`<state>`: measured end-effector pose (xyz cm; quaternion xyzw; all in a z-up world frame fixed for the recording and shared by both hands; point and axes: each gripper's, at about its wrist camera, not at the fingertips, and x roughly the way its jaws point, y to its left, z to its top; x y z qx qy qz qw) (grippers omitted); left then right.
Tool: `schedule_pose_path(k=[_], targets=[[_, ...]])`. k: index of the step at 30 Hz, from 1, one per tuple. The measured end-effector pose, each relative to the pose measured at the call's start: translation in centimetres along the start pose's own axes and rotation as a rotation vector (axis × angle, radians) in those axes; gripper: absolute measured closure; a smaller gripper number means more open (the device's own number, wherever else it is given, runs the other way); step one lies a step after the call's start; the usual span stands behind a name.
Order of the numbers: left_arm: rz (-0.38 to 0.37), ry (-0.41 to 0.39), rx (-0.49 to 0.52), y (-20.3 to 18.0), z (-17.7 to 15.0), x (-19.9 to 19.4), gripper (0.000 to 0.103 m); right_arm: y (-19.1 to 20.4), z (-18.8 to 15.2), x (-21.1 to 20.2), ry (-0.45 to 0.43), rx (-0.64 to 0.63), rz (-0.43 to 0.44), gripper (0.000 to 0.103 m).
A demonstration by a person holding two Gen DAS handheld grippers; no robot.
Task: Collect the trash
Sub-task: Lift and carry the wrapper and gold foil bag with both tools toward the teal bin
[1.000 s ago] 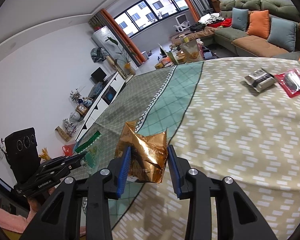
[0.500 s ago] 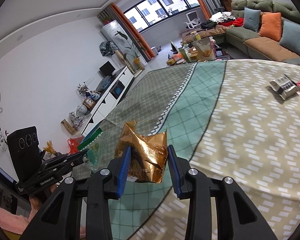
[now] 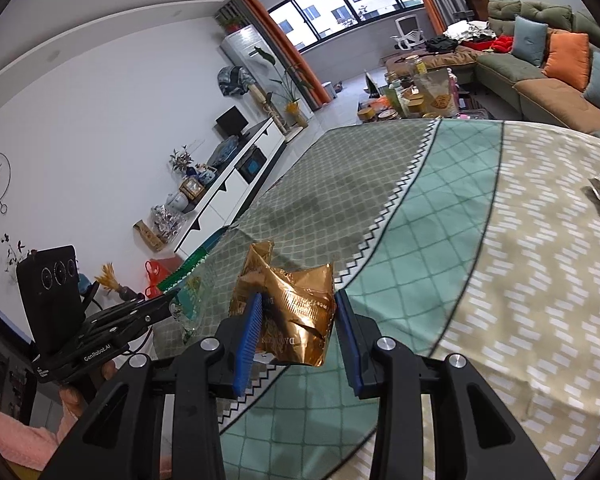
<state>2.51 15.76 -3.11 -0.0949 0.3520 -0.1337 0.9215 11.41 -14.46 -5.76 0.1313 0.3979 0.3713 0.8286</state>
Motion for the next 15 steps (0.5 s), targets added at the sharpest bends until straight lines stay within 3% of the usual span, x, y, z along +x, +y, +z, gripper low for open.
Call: schedule_pose_path(k=[15], targets=[[0.048,-0.025,-0.039,1.9,-0.2,-1.6,0.094,2.3,0.8,2.1,0.027,-0.041,0.037,0.066]])
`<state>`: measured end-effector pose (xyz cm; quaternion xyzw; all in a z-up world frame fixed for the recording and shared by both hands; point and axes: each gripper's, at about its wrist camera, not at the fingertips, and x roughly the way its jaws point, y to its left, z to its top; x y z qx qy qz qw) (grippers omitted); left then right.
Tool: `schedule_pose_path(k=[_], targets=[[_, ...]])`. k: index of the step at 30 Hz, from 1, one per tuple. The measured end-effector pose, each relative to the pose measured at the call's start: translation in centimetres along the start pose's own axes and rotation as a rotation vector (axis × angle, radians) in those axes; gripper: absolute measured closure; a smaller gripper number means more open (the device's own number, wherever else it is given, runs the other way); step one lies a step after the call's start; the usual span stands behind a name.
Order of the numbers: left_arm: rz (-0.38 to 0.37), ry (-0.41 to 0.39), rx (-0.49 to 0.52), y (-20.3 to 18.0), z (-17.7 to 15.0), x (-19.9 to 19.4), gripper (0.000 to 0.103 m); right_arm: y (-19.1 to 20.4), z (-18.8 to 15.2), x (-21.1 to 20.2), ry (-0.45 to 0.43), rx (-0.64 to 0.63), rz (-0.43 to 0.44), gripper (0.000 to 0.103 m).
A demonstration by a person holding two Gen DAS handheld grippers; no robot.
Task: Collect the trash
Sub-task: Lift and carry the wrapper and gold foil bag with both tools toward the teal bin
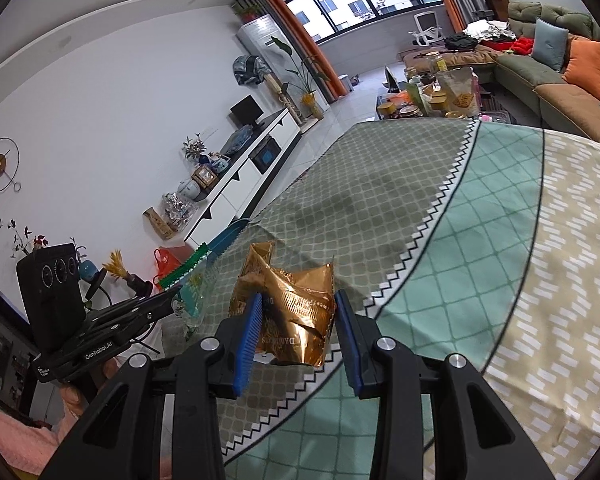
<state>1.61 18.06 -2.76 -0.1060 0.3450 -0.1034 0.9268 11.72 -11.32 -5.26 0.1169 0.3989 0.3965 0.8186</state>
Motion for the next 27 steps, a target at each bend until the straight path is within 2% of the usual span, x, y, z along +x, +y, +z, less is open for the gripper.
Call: schedule_pose_path(k=[27], targets=[[0.087,-0.042,-0.041,3.0,0.4,-1.9,0.094,3.3,2.2,3.5,0.036,-0.056,0.055,0.066]])
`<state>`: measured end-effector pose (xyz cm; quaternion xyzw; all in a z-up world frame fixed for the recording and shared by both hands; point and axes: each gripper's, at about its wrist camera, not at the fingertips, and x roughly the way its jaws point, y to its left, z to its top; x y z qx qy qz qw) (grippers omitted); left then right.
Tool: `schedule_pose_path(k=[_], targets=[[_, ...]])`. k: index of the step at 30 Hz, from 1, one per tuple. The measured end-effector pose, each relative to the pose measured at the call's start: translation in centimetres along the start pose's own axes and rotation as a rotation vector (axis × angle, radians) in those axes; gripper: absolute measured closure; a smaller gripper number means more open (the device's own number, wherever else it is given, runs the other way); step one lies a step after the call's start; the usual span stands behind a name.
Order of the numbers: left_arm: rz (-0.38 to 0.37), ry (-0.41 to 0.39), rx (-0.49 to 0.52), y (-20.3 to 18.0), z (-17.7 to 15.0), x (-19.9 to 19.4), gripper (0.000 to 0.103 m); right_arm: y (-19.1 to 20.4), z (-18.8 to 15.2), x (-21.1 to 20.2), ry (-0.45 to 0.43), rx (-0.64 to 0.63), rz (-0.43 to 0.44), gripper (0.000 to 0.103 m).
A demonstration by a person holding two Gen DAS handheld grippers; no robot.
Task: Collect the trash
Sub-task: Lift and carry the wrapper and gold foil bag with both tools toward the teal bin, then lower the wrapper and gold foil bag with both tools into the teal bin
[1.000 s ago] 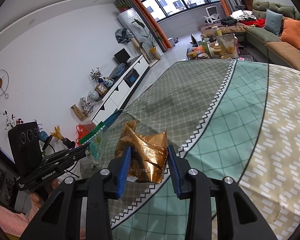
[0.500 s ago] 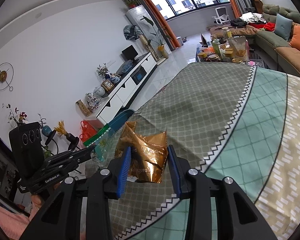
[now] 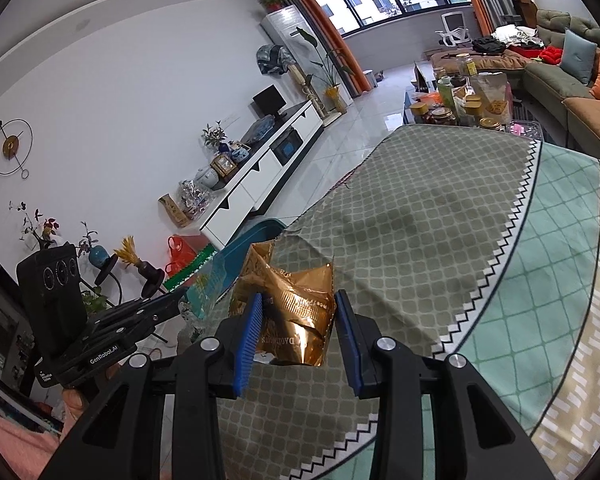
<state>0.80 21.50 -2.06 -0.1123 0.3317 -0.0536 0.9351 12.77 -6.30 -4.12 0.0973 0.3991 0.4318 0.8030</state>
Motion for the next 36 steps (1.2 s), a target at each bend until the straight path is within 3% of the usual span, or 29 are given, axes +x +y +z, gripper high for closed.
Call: schedule_pose_path(k=[36], targets=[[0.101,-0.036,-0.034,2.0,0.4,-1.5,0.094,2.6,2.5,4.2,0.036,-0.037,0.047,0.066]])
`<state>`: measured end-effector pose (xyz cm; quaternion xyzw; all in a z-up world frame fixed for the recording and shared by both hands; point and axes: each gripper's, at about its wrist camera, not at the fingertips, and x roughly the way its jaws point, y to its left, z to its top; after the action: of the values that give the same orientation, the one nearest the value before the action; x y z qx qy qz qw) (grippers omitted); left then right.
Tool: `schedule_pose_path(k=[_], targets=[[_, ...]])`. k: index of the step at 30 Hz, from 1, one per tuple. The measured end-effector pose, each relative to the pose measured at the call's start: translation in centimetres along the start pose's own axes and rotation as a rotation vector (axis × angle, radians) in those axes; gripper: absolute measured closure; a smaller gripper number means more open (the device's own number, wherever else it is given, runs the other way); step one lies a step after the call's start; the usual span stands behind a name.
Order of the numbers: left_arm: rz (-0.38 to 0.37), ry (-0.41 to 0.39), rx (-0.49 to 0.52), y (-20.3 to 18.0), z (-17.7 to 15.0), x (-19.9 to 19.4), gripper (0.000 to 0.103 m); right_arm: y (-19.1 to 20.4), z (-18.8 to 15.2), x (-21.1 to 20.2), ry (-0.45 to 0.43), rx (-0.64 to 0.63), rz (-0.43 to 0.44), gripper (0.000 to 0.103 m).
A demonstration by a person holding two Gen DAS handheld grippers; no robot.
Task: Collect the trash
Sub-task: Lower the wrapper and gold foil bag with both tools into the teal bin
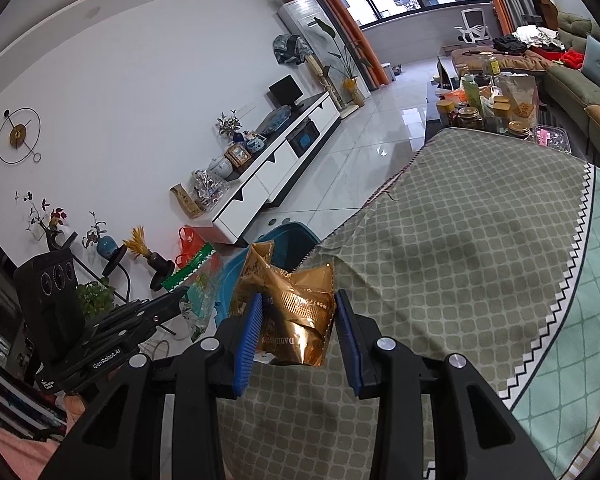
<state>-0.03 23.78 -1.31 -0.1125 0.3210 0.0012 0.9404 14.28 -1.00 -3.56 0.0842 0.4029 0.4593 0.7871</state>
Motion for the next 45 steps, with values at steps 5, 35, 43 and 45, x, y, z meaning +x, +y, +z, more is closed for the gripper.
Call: schedule_pose_path(k=[5,35,43,45], targets=[[0.013,-0.003,-0.013,0.2,-0.1,0.0,0.094,0.4,0.2,0.6,0.008,-0.004,0.006,0.066],[0.104,0.005,-0.061,1.8,0.2,1.3,0.094,2.9,1.7,4.6,0.05,-0.046,0.005,0.066],[0.123,0.014,-0.081,2.6,0.0,1.8,0.094,3.5,1.9,6.1,0.067,-0.056,0.003,0.066],[0.13,0.018,-0.089,2.5,0.0,2.1,0.094,3.5,2.0,6.4,0.072,-0.057,0.0,0.066]])
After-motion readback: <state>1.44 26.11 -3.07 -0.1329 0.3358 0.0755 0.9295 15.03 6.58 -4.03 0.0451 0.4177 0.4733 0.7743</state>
